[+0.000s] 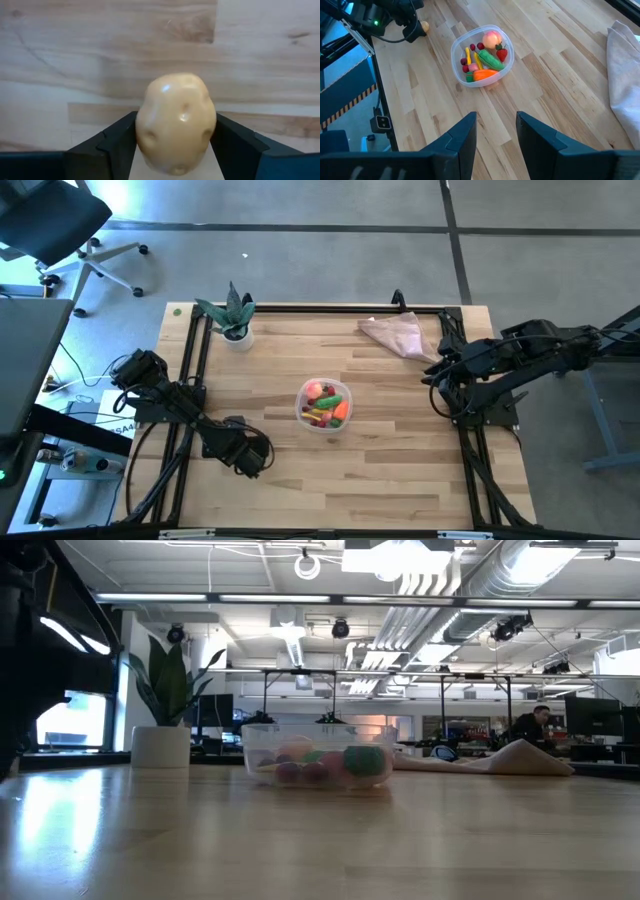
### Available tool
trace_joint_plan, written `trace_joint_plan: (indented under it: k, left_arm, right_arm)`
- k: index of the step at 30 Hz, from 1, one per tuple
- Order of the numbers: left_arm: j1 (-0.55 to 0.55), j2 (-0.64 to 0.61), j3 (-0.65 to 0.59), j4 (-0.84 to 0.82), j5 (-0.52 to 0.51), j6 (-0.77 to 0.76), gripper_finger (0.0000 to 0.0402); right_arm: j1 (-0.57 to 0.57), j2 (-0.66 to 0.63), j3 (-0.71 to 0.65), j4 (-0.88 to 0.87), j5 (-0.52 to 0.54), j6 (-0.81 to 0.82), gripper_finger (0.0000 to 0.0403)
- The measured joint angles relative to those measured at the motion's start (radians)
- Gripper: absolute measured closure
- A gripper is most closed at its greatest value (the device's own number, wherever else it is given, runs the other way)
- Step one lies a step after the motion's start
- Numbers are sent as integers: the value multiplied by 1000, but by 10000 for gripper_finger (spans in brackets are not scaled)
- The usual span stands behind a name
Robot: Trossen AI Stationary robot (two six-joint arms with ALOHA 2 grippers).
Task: Pick and placing Produce into tupperware
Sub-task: Put the brown potato into the transparent bin
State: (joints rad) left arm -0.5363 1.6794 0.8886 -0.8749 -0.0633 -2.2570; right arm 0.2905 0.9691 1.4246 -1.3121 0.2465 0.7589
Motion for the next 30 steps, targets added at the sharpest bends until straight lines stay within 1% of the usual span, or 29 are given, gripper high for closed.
trace_joint_plan:
  k: [6,10,15,17,19,21,23,26,30]
  left_arm:
    - [0,0,0,6,-55,0,199]
    - [0,-4,3,20,-119,0,199]
    - [1,-23,42,-6,-261,0,184]
    - [14,-35,62,-19,-328,11,184]
    - [36,-61,91,-45,-395,58,189]
    - [72,-85,128,-41,-458,145,197]
    - [120,-102,173,-46,-494,266,202]
    - [214,-108,268,-41,-496,501,201]
    - [346,-98,406,6,-449,879,187]
  right_arm:
    - [0,0,0,0,0,0,272]
    - [0,0,0,0,0,0,272]
    - [0,0,0,0,0,0,272]
    - [0,0,0,0,0,0,272]
    - [0,0,0,0,0,0,272]
    - [0,0,0,0,0,0,272]
    - [0,0,0,0,0,0,272]
    - [0,0,0,0,0,0,272]
    - [0,0,0,0,0,0,272]
